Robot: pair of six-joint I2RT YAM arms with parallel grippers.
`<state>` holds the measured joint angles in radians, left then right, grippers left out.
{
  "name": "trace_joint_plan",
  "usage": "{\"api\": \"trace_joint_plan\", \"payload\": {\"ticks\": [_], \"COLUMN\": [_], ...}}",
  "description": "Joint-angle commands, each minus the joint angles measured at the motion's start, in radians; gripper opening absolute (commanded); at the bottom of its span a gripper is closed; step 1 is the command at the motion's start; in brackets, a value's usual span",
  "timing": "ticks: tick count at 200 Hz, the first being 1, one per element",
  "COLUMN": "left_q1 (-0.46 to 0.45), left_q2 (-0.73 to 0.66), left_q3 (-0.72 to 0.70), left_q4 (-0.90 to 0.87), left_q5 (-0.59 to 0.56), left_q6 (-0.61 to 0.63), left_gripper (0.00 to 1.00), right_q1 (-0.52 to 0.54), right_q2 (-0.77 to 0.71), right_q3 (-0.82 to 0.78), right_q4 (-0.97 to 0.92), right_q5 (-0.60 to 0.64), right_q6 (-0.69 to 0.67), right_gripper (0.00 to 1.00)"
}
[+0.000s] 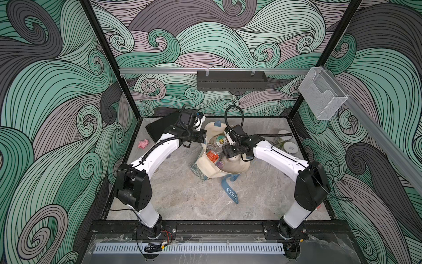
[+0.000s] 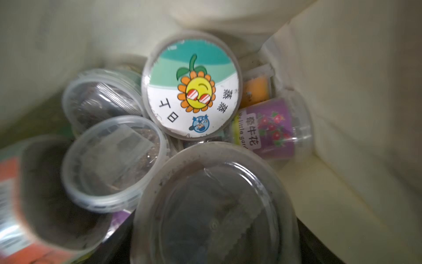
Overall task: Take out the seed jars from the canvas bag
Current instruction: Pick up the seed jar from the canvas bag.
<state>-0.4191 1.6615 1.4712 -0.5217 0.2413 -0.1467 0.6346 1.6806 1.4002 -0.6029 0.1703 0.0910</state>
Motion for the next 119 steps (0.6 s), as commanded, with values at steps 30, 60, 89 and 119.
{"api": "trace_joint_plan", "payload": {"ticks": [30,60,89,119], "left_q1": [0.024,0.052,0.109,0.175], "left_q2": [0.031,0.049,0.073,0.111], "left_q3": [0.029,0.033,0.049,0.08], "left_q4": [-0.038,-0.041,-0.06,-0.092], "left_q5": [0.009,0.001,0.0,0.02], "left_q6": [-0.024,-0.047,-0.087,-0.139], "left_gripper": [0.0,0.0,0.0,0.08], "right_q1": [-0.035,-0.1,-0.182,-0.273], "right_q2": [-0.155,-0.227,-0.281,-0.321], "right_q3": [0.054,0.049,-0.007,-0.118], "right_q4": [0.013,0.052,0.157,0.375], "right_q5": [-0.098,-0.307,-0.525,-0.738], "right_q6": [0.12,0.261,0.431,0.671], "right_gripper": [0.7,0.7,0.7,0.69]}}
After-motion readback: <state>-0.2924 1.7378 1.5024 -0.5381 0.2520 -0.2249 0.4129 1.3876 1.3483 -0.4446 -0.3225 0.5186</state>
